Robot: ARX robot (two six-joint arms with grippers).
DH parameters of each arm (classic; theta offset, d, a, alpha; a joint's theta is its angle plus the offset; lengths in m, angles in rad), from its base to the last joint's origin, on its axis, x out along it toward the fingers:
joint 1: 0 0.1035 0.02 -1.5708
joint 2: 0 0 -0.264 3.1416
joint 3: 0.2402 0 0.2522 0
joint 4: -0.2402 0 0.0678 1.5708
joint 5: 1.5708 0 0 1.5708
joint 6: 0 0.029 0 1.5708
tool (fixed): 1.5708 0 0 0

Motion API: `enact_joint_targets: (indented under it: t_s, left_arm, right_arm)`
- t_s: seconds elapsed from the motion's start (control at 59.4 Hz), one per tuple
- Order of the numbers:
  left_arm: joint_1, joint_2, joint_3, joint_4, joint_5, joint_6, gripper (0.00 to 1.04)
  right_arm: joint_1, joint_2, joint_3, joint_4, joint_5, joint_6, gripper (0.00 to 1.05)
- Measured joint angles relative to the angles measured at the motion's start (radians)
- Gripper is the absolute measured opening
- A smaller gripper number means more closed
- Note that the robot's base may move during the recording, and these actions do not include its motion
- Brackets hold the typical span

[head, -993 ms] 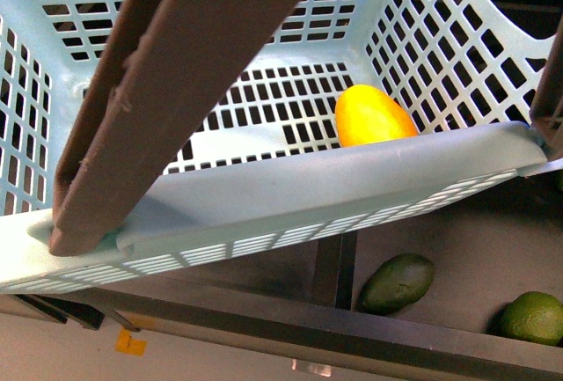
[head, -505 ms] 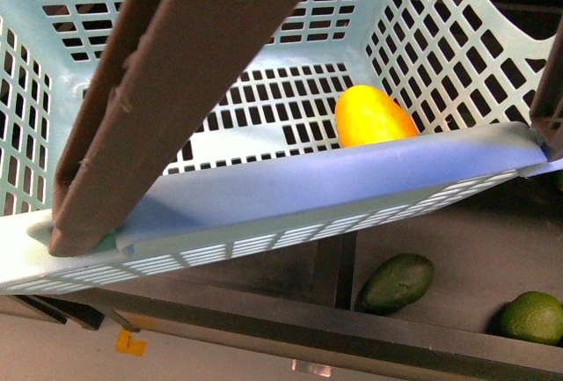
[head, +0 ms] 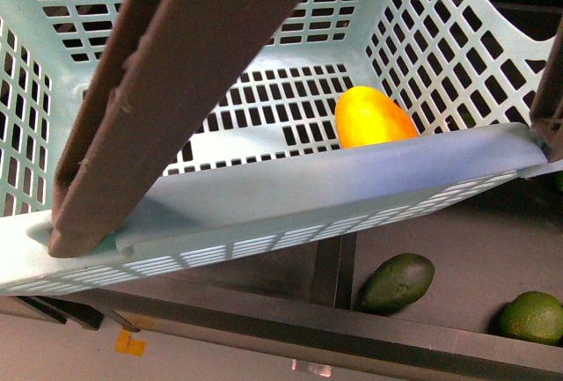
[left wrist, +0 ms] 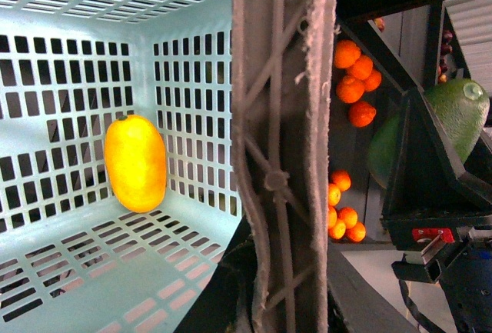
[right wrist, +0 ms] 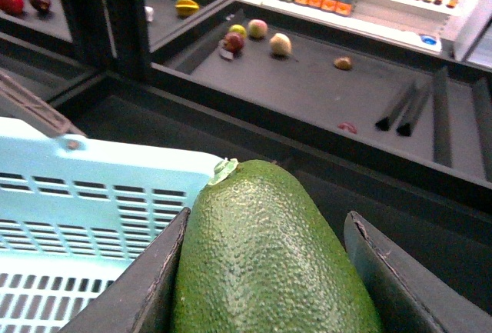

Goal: Pick mango and avocado into basket

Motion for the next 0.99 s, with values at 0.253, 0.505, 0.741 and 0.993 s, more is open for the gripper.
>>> enact_joint_targets:
  t_s: [0.253,0.505,0.741,0.993]
  left_arm:
    - [0.000,0.000,0.000,0.000,0.000,0.000,0.07]
    - [0.000,0.000,0.000,0.000,0.000,0.000,0.07]
    - [0.000,0.000,0.000,0.000,0.000,0.000,0.07]
    - [0.000,0.001,0.000,0.000,0.000,0.000,0.07]
  right_arm:
    - [0.090,0.129,0.048,0.038,0.040,0.069,0.53]
    - [0.159,0.203,0.057,0.054,0.081,0.133,0.53]
    - [0.161,0.179,0.055,0.064,0.138,0.156,0.92]
    - [0.127,0.047,0.018,0.007,0.293,0.172,0.96]
